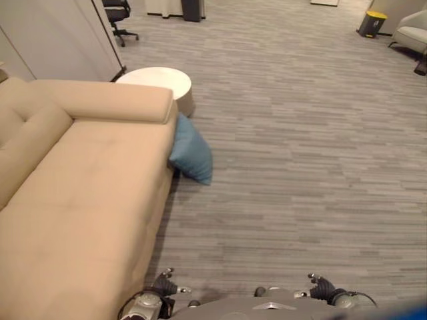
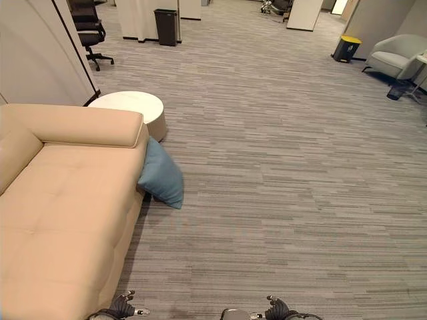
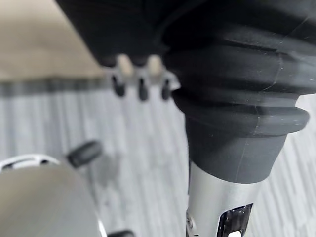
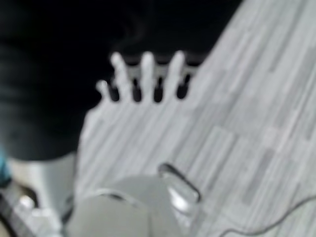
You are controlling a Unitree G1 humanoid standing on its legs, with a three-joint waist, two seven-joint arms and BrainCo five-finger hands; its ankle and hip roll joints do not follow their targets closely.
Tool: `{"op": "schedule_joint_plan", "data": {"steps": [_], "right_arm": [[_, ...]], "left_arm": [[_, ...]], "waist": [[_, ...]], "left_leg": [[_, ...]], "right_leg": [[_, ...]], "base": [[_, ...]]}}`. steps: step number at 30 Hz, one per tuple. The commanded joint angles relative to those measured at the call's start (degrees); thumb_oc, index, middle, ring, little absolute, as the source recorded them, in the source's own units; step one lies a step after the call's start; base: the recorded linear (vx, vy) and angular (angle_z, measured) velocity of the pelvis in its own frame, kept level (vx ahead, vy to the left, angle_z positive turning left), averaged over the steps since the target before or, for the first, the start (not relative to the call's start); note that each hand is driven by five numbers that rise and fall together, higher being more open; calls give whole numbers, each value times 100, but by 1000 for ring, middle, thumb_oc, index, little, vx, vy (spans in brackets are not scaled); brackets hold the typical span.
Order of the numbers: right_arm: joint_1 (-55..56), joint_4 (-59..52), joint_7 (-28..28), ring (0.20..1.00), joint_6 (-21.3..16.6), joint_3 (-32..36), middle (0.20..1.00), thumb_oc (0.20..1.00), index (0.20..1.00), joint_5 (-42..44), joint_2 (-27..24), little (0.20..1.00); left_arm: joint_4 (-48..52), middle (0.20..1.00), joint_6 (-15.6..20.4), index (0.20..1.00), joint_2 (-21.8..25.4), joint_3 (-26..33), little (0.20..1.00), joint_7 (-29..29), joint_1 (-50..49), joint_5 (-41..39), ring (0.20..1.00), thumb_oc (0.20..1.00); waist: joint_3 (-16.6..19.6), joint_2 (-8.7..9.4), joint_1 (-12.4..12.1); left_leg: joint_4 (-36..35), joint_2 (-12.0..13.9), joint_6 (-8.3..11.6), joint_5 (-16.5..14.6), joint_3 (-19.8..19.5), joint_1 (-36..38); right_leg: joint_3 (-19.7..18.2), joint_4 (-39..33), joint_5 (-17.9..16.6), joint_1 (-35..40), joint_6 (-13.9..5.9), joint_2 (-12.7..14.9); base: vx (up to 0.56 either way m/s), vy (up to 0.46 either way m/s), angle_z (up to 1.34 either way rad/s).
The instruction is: Pick up all the scattered cushions and arrange them neatly on the sofa.
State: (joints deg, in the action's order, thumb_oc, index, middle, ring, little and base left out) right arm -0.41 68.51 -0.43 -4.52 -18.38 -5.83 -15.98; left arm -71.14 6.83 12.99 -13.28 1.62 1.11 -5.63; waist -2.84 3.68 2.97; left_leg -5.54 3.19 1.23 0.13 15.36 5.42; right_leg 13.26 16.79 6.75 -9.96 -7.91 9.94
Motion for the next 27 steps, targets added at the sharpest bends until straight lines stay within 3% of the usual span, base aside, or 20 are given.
{"op": "schedule_joint_plan", "data": {"steps": [1,3,7,9,10,11,13,16,18,20,23,25,27], "right_arm": [[-278,82,-14,1000,-50,-201,1000,1000,1000,84,49,1000],[-225,76,-4,1000,-66,-214,1000,1000,1000,144,53,1000],[-131,79,-40,1000,-95,-182,1000,1000,1000,260,-21,1000],[-183,92,-56,1000,-63,-195,1000,1000,1000,284,-56,1000],[-185,93,-56,1000,-63,-194,1000,1000,1000,284,-55,1000],[-248,86,-76,1000,-58,-174,1000,1000,1000,351,-68,1000],[-247,76,-79,1000,-69,-177,1000,1000,1000,358,-66,1000],[-240,44,-92,1000,-122,-215,1000,1000,1000,355,-78,1000],[-259,93,-73,1000,-98,-219,1000,1000,1000,296,8,1000],[-314,124,-61,1000,-77,-241,1000,1000,1000,219,75,1000],[-376,96,-56,1000,-94,-277,1000,1000,1000,148,109,1000],[-463,11,-60,1000,-90,-286,1000,1000,1000,149,108,1000],[-454,-69,-22,1000,-101,-296,1000,1000,1000,154,126,1000]], "left_arm": [[-6,1000,105,1000,-19,143,1000,-11,301,-36,1000,1000],[-17,1000,116,1000,-45,59,1000,-33,308,-17,1000,1000],[4,1000,87,1000,-48,-56,1000,-47,424,-108,1000,1000],[25,1000,74,1000,-61,-82,1000,-30,468,-147,1000,1000],[24,1000,74,1000,-61,-83,1000,-30,470,-148,1000,1000],[30,1000,65,1000,-81,-74,1000,-5,468,-216,1000,1000],[20,1000,70,1000,-86,-70,1000,4,456,-205,1000,1000],[-14,1000,95,1000,-40,-39,1000,47,421,-156,1000,1000],[-19,1000,84,1000,29,51,1000,41,397,-205,1000,1000],[-26,1000,79,1000,95,93,1000,44,393,-237,1000,1000],[2,1000,86,1000,165,168,1000,72,375,-304,1000,1000],[4,1000,72,1000,191,205,1000,79,374,-333,1000,1000],[-12,1000,61,1000,222,244,1000,74,365,-325,1000,1000]], "waist": [[-327,82,42],[-231,113,163],[-271,326,185],[-336,411,92],[-341,406,95],[-316,452,15],[-322,467,-7],[-347,428,-158],[-278,458,-159],[-294,499,-209],[-354,494,-241],[-437,427,-268],[-451,363,-261]], "left_leg": [[421,-309,-32,-437,-487,295],[677,-233,67,-406,-566,264],[2217,132,472,49,-406,-362],[2607,141,447,56,-420,-684],[2633,148,447,41,-426,-695],[2103,72,271,-191,-380,-1006],[1870,73,242,-174,-371,-1063],[973,245,392,631,-450,-1545],[946,191,303,434,-246,-1303],[1001,106,202,252,-146,-1172],[993,-15,-3,49,-135,-901],[980,-56,-140,-111,-64,-672],[938,-94,-194,-214,-107,-510]], "right_leg": [[97,-981,-1048,337,-96,-446],[-280,-1119,-887,453,38,-737],[-6,-1522,-888,923,250,-799],[-16,-1640,-813,1120,325,-801],[-10,-1642,-814,1124,325,-806],[-16,-1774,-765,1254,288,-779],[-58,-1818,-746,1315,261,-780],[-199,-1835,-534,1557,222,-963],[-173,-1507,-402,1527,177,-947],[-134,-890,-533,1346,-16,-850],[-153,286,-1070,799,-360,-666],[143,874,-1249,599,-418,-441],[181,1079,-1230,372,-345,-412]], "base": [[224,-113,12],[248,-143,39],[172,-204,65],[132,-141,43],[268,-131,17],[161,-25,7],[211,-10,1],[357,72,-18],[381,167,-65],[239,168,-36],[240,186,-49],[226,190,-7],[216,119,12]]}}
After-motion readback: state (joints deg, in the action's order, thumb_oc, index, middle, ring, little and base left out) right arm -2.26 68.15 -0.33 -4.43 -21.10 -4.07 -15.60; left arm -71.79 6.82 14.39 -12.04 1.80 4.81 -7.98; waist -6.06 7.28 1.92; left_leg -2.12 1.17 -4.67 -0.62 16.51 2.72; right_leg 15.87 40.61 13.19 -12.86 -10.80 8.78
